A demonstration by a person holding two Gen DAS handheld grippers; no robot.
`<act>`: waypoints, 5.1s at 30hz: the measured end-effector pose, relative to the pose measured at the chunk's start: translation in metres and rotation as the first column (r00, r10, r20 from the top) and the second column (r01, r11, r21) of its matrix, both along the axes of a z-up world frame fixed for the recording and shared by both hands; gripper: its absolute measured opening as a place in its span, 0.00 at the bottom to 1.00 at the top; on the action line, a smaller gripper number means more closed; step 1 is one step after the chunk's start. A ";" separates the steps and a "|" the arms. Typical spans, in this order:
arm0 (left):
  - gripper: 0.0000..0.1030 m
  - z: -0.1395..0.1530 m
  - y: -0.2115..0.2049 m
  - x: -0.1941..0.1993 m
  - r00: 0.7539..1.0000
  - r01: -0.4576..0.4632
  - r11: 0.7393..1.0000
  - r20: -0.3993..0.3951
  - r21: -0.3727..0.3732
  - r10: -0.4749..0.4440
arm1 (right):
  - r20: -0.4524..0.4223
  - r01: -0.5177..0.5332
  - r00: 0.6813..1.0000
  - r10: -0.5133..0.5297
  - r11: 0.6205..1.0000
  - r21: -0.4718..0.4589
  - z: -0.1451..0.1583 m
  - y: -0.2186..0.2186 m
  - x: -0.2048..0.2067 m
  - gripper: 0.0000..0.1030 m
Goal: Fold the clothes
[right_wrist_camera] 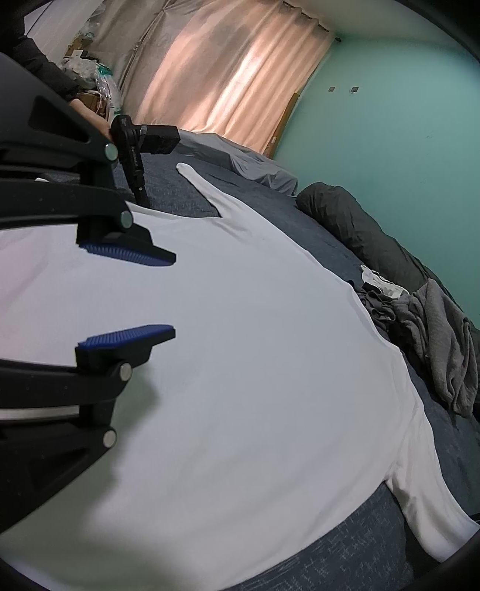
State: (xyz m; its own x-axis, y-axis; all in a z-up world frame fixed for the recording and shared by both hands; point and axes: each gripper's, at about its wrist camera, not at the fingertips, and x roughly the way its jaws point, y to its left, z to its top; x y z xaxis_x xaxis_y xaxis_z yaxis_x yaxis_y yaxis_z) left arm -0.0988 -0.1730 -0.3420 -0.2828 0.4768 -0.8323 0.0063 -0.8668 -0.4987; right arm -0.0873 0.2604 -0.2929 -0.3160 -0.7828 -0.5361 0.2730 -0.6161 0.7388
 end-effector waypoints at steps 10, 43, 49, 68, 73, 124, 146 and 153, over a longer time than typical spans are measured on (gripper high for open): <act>0.01 0.018 -0.009 0.014 0.999 -0.031 0.998 -0.038 -0.057 0.029 | -0.024 0.010 1.000 -0.009 1.000 0.025 0.018 0.018 0.005 0.32; 0.34 0.027 0.004 0.177 0.984 0.170 0.973 0.071 -0.156 -0.161 | 0.210 -0.135 0.976 0.057 0.913 0.384 -0.004 0.163 0.099 0.38; 0.04 0.037 0.008 0.180 0.985 0.173 0.970 0.038 -0.170 -0.169 | 0.204 -0.175 0.974 0.097 0.896 0.408 -0.007 0.148 0.100 0.05; 0.01 0.034 -0.003 0.195 0.992 0.124 0.988 0.033 -0.087 -0.121 | 0.086 -0.167 0.986 0.144 0.863 0.477 0.036 0.161 0.114 0.03; 0.27 0.040 0.017 0.164 0.992 0.124 0.987 -0.016 -0.103 -0.126 | 0.095 -0.161 0.987 0.131 0.865 0.476 0.030 0.161 0.113 0.03; 0.30 0.051 -0.021 0.122 0.998 0.033 0.994 -0.048 -0.106 -0.038 | 0.079 -0.152 0.988 0.131 0.886 0.438 0.037 0.162 0.116 0.03; 0.05 0.062 0.006 0.156 0.962 0.265 0.949 -0.025 -0.169 -0.273 | 0.049 -0.148 0.989 0.141 0.895 0.420 0.051 0.163 0.118 0.03; 0.04 0.104 -0.017 0.179 0.964 0.252 0.953 -0.041 -0.166 -0.262 | -0.005 -0.152 0.985 0.174 0.876 0.457 0.090 0.166 0.121 0.03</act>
